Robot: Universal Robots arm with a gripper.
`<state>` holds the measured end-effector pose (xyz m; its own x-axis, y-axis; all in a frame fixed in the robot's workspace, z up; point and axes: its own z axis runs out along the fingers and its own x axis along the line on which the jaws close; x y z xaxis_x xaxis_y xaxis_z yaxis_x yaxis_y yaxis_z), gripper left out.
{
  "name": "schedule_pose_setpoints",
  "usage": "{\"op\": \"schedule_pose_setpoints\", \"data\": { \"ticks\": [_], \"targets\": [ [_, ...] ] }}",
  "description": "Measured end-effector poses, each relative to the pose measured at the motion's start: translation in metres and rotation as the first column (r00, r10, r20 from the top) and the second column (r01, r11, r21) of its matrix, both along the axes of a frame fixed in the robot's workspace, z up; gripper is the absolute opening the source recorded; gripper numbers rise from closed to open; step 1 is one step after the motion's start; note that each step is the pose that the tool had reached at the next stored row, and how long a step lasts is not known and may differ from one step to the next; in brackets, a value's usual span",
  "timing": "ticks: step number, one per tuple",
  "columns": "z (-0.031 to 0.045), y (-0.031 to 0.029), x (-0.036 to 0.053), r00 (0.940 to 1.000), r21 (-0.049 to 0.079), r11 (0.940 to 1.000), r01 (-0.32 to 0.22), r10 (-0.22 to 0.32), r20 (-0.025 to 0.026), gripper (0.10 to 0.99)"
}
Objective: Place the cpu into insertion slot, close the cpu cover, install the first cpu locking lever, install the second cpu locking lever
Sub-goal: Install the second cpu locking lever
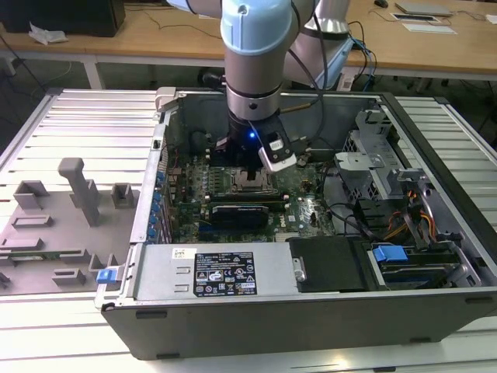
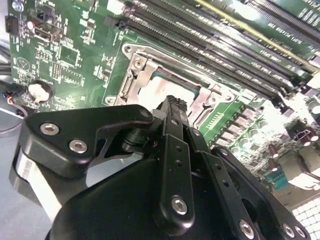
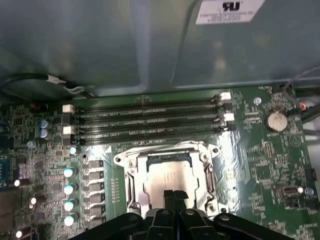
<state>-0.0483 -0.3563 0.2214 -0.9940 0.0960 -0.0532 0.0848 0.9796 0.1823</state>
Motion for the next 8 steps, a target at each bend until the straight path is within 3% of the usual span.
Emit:
{"op": "schedule_pose_setpoints", "data": {
  "ticks": [8],
  "targets": [
    [0.0008, 0.0005, 0.0008, 1.0, -0.003, 1.0, -0.001, 0.001, -0.0009, 0.106]
  ]
}}
